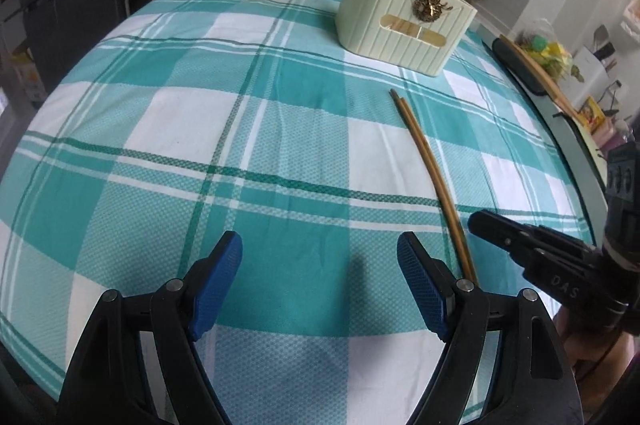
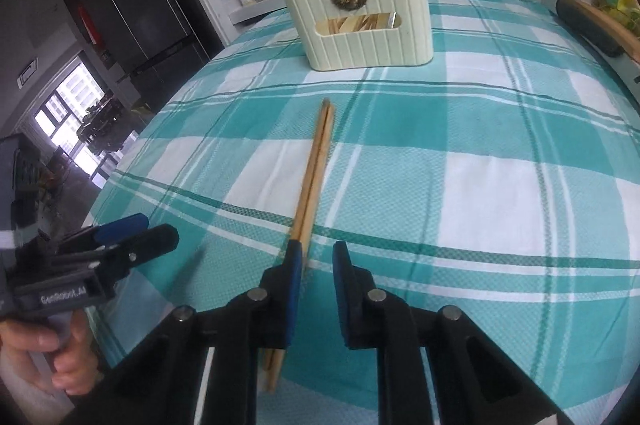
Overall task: Organize utensils
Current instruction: 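Withdraw both grippers over the last pair of chopsticks, then close the right gripper on a chopstick while the left gripper closes on the other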
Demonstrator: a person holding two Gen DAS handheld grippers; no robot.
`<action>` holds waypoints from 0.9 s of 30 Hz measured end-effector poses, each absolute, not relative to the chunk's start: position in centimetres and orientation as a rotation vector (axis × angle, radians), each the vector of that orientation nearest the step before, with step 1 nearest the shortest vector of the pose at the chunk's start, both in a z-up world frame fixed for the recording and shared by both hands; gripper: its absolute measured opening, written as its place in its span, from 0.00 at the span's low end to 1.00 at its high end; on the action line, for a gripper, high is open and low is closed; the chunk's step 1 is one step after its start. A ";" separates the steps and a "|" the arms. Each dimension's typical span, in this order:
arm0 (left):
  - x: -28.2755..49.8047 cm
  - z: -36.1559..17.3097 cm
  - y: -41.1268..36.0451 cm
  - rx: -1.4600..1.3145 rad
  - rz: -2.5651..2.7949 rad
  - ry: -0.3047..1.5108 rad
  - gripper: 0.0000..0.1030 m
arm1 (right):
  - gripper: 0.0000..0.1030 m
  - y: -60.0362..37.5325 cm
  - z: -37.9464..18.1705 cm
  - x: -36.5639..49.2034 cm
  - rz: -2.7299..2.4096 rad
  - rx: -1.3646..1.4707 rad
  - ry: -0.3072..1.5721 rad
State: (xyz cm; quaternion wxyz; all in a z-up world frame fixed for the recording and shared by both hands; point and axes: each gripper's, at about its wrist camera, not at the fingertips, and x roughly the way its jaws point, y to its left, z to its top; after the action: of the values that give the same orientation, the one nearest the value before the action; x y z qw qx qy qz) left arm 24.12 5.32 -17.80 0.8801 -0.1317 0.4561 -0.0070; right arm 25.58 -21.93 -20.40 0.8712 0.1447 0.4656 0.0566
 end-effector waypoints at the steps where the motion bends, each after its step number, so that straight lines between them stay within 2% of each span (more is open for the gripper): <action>1: 24.0 -17.8 5.4 -0.269 -0.009 0.949 0.79 | 0.10 -21.7 -20.8 26.0 0.122 0.306 0.986; 14: 23.9 -18.5 3.8 -0.221 -0.022 0.960 0.79 | 0.09 -19.6 -21.3 28.4 0.052 0.151 1.056; 15: 23.7 -18.5 3.7 -0.217 -0.022 0.957 0.79 | 0.07 -19.7 -21.5 28.4 0.034 0.132 1.074; 22: 24.8 -17.6 1.5 -0.185 -0.076 0.953 0.79 | 0.07 -20.4 -21.3 25.9 -0.070 0.116 1.029; 27: 27.4 -17.7 -2.7 -0.058 -0.129 0.944 0.79 | 0.06 -23.1 -21.3 23.3 -0.192 0.136 0.999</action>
State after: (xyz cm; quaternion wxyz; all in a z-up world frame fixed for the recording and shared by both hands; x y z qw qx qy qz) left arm 27.42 -2.72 -17.72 0.8883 -0.0279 0.4543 -0.0621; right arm 23.26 -23.12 -21.29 0.8713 0.0652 0.4777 -0.0920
